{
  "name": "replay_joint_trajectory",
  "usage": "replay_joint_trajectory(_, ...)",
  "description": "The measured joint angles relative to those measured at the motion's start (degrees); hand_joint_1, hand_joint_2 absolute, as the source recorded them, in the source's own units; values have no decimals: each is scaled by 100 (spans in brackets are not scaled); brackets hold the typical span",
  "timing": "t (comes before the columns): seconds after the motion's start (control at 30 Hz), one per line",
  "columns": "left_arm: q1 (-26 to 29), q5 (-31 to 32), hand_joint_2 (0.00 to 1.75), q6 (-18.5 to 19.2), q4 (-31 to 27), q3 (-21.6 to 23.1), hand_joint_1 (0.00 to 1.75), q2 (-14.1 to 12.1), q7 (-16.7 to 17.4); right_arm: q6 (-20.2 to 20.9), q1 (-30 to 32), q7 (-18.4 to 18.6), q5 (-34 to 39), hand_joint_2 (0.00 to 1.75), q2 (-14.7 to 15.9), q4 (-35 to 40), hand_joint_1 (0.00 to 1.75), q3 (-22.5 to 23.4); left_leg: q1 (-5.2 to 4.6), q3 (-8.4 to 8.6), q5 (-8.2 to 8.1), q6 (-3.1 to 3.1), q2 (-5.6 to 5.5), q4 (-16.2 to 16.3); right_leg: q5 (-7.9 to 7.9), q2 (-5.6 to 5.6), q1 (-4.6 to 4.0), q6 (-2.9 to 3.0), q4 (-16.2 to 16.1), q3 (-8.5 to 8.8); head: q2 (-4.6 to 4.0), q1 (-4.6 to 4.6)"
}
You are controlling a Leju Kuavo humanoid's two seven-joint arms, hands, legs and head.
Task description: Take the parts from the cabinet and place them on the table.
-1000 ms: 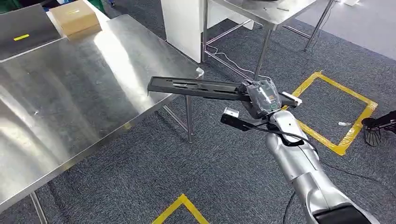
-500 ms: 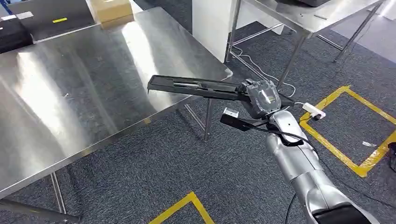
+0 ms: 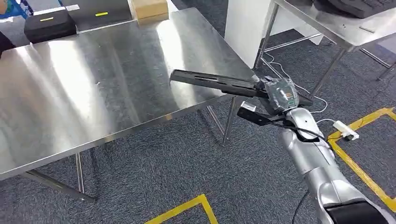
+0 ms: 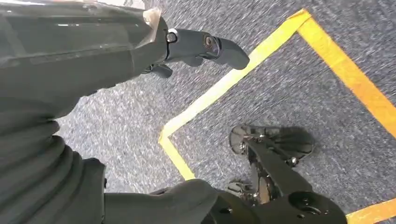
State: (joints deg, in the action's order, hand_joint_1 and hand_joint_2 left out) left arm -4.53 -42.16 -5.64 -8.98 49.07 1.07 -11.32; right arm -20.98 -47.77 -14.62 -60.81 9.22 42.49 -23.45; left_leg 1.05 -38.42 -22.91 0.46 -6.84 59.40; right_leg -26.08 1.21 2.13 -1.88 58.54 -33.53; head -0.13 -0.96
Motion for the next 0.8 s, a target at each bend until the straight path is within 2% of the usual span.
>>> replay_joint_trajectory(0.03, -4, 0, 175, 0, 0, 7, 0, 9, 0, -4, -70, -2, 6, 175, 11, -81, 175, 17, -43, -92, -155, -18, 304, 194, 4, -39, -12, 77, -2, 3, 0, -9)
replay_joint_trajectory(0.07, -12, -2, 175, 0, 0, 9, 0, 7, -2, -24, -152, 0, 9, 175, 42, -194, 175, 33, -36, -263, -368, -42, 481, 563, -2, -89, -33, 159, -2, 1, 0, -59)
replay_joint_trajectory(0.1, -21, -13, 175, -2, 0, 11, 0, 2, -2, -33, -245, 21, 4, 175, 65, -335, 175, 46, -25, -486, -595, -56, 576, 1040, -7, -157, -57, 166, -2, 2, 0, -46)
replay_joint_trajectory(0.13, -25, -17, 175, -2, 0, 13, 0, 2, -11, -33, -339, 35, -9, 175, 98, -457, 175, 52, -24, -688, -758, -66, 610, 1462, -10, -225, -78, 171, -2, -1, 0, -50)
replay_joint_trajectory(0.17, -23, -15, 175, 0, 0, 22, 0, 2, -13, -26, -437, 44, -40, 175, 124, -619, 175, 52, -22, -817, -810, -74, 626, 1737, -12, -300, -89, 174, -1, 0, 0, -52)
replay_joint_trajectory(0.2, -22, -17, 175, 4, 0, 37, 0, 0, -15, -11, -525, 48, -44, 175, 140, -757, 175, 55, -22, -786, -715, -75, 637, 1682, -14, -368, -94, 174, 0, 1, 0, -46)
replay_joint_trajectory(0.23, -23, -15, 175, 4, 0, 53, 0, -4, -17, 7, -601, 48, -48, 175, 153, -854, 175, 55, -22, -633, -544, -67, 654, 1401, -17, -425, -95, 175, 1, 3, 0, -57)
replay_joint_trajectory(0.27, -24, -17, 175, 4, 0, 61, 0, -15, -20, 22, -677, 50, -53, 175, 159, -922, 175, 57, -23, -348, -303, -47, 707, 886, -20, -484, -97, 174, 1, 9, 0, -50)
replay_joint_trajectory(0.3, -25, -15, 175, 4, 0, 66, 0, -24, -22, 26, -745, 50, -55, 175, 168, -972, 175, 59, -30, -79, -129, -21, 844, 421, -33, -528, -101, 156, 5, 22, 0, -57)
replay_joint_trajectory(0.33, -33, -15, 175, 4, 0, 77, 0, -26, -24, 33, -817, 55, -76, 175, 181, -1044, 175, 61, -69, 98, -144, 2, 1188, 81, -51, -570, -147, 130, 7, 22, 0, -63)
replay_joint_trajectory(0.37, -48, -7, 175, 4, 0, 90, 0, -33, -26, 48, -898, 70, -90, 175, 222, -1124, 175, 63, -95, 99, -123, 64, 1108, 48, -70, -617, -213, 99, 25, 8, 0, -55)
replay_joint_trajectory(0.43, -58, 9, 175, 7, 0, 98, 0, -33, -35, 177, -1060, 83, -103, 175, 238, -1280, 175, 61, -107, 67, -123, 96, 967, 49, -82, -729, -241, 67, 1, 43, 0, -31)
replay_joint_trajectory(0.47, -58, 9, 175, 9, 0, 105, 0, -35, -35, 239, -1148, 81, -123, 175, 240, -1357, 175, 59, -127, 67, -108, 132, 894, 32, -90, -798, -252, 45, -6, 57, 0, -37)
replay_joint_trajectory(0.5, -63, 9, 175, 9, 0, 112, 0, -33, -33, 284, -1206, 63, -155, 175, 254, -1409, 175, 55, -83, 120, -61, 202, 837, -35, -132, -786, -266, 0, 22, 0, 0, -37)
replay_joint_trajectory(0.53, -69, 9, 175, 11, 0, 127, 0, -24, -44, 310, -1261, 48, -175, 175, 286, -1462, 175, 52, -90, 127, -43, 228, 778, -61, -206, -521, -197, -16, 154, -26, 0, -31)
replay_joint_trajectory(0.57, -86, 9, 175, 9, 0, 147, 0, -35, -57, 332, -1322, 20, -208, 175, 335, -1534, 175, 48, -70, 121, -25, 277, 732, -63, -366, -294, -187, 7, 487, -185, 0, -42)
replay_joint_trajectory(0.6, -110, 9, 175, 7, 0, 153, 0, -44, -77, 334, -1379, 22, -243, 175, 367, -1617, 175, 44, -60, 115, -19, 289, 641, -63, -556, -208, -169, 23, 958, -413, 0, -31)
replay_joint_trajectory(0.63, -121, 9, 175, 7, 0, 160, 0, -42, -112, 332, -1406, 24, -289, 175, 420, -1720, 175, 37, -59, 115, -18, 291, 547, -63, -724, -170, -165, 18, 1439, -651, 0, -26)
replay_joint_trajectory(0.67, -117, 9, 175, 4, 0, 173, 0, -37, -190, 328, -1413, 28, -326, 175, 454, -1794, 175, 28, -58, 117, -18, 290, 471, -60, -803, -141, -159, -17, 1777, -822, 0, -31)
replay_joint_trajectory(0.7, -114, -4, 175, -9, 0, 184, 0, -28, -276, 326, -1414, 33, -354, 175, 461, -1835, 175, 20, -58, 118, -17, 289, 394, -57, -750, -139, -142, -65, 1809, -862, 0, -35)
replay_joint_trajectory(0.73, -113, -37, 175, -13, 0, 186, 0, -28, -370, 319, -1425, 33, -372, 175, 472, -1877, 175, 9, -50, 120, -15, 285, 324, -55, -616, -139, -124, -124, 1572, -769, 0, -31)
replay_joint_trajectory(0.77, -113, -59, 175, -24, 0, 184, 0, -31, -489, 317, -1450, 26, -402, 175, 481, -1903, 175, -2, -39, 120, -12, 278, 264, -52, -420, -133, -101, -187, 1143, -577, 0, -33)
replay_joint_trajectory(0.8, -113, -94, 175, -39, 0, 179, 0, -31, -623, 315, -1501, 20, -424, 175, 483, -1932, 175, -15, -28, 122, -11, 256, 191, -38, -174, -51, -47, -264, 564, -312, 0, -31)
